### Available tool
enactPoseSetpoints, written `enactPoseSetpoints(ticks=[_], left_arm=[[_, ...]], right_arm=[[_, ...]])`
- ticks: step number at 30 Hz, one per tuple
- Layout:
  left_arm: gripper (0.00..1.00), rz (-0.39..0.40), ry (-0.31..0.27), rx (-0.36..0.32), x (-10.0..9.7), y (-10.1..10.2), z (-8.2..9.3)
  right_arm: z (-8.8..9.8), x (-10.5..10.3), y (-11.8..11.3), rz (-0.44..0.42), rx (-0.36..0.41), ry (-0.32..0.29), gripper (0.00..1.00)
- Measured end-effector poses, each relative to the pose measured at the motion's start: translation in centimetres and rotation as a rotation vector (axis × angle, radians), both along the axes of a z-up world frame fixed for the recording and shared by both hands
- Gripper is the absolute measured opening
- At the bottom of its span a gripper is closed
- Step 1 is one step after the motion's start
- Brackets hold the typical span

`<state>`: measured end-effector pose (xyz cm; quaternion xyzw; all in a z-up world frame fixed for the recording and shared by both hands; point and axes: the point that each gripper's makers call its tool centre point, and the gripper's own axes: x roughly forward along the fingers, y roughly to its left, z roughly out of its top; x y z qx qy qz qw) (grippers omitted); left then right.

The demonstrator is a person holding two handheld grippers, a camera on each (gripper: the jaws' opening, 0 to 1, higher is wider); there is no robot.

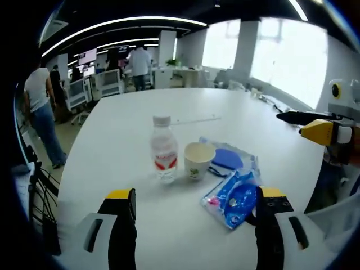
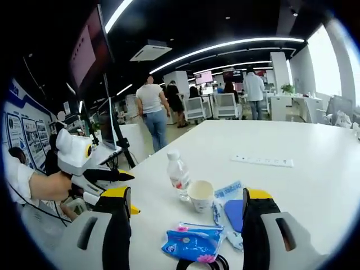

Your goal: Arrange the tabletop items into an orderly group along one side of the table until the central work area is clear of visible clutter.

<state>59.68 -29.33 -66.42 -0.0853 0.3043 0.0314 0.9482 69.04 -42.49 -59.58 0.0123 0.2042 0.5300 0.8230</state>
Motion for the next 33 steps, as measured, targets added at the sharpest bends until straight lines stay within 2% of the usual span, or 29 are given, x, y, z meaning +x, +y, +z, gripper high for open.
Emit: enactPoseSetpoints(ticks=[2,5,10,15,20,22,24,29,33], left_arm=[[0.84,0.027,-0.002,-0.043,-0.1,-0.3,-0.1],[0.83,0.032,0.014,-0.032,-0.1,-0.9,-0.7],[0.82,0.041,0.042,-0.026,0.2,-2.8,-1.5],[0.82,0.092,0.053,-0.037,0.8,-4.8,-1.6],[0.81,0.098,0.086,-0.021,1.7,-7.4,-2.1],[0.81,0.108,0.092,-0.023,2.3,-8.3,-2.2],[0.81,0.109,0.096,-0.022,2.8,-9.3,-2.2],[0.81,0.146,0.118,-0.036,3.6,-10.9,-2.8],[0.81,0.133,0.140,-0.020,4.2,-12.0,-3.1]], right_arm=[[-0.2,0.1,-0.4,-0.006,0.010,0.011,0.79],[-0.7,-0.1,-0.9,0.002,0.005,0.025,0.78],[-1.6,0.7,-2.7,0.016,-0.002,0.057,0.77],[-2.4,3.4,-4.8,0.027,0.001,0.089,0.76],[-2.7,5.7,-7.5,0.004,0.044,0.146,0.76],[-2.8,5.5,-8.5,0.004,0.046,0.153,0.76],[-3.8,6.6,-9.2,0.005,0.045,0.167,0.76],[-5.8,7.4,-11.5,-0.004,0.031,0.196,0.74],[-7.4,8.4,-12.8,-0.036,0.044,0.261,0.73]])
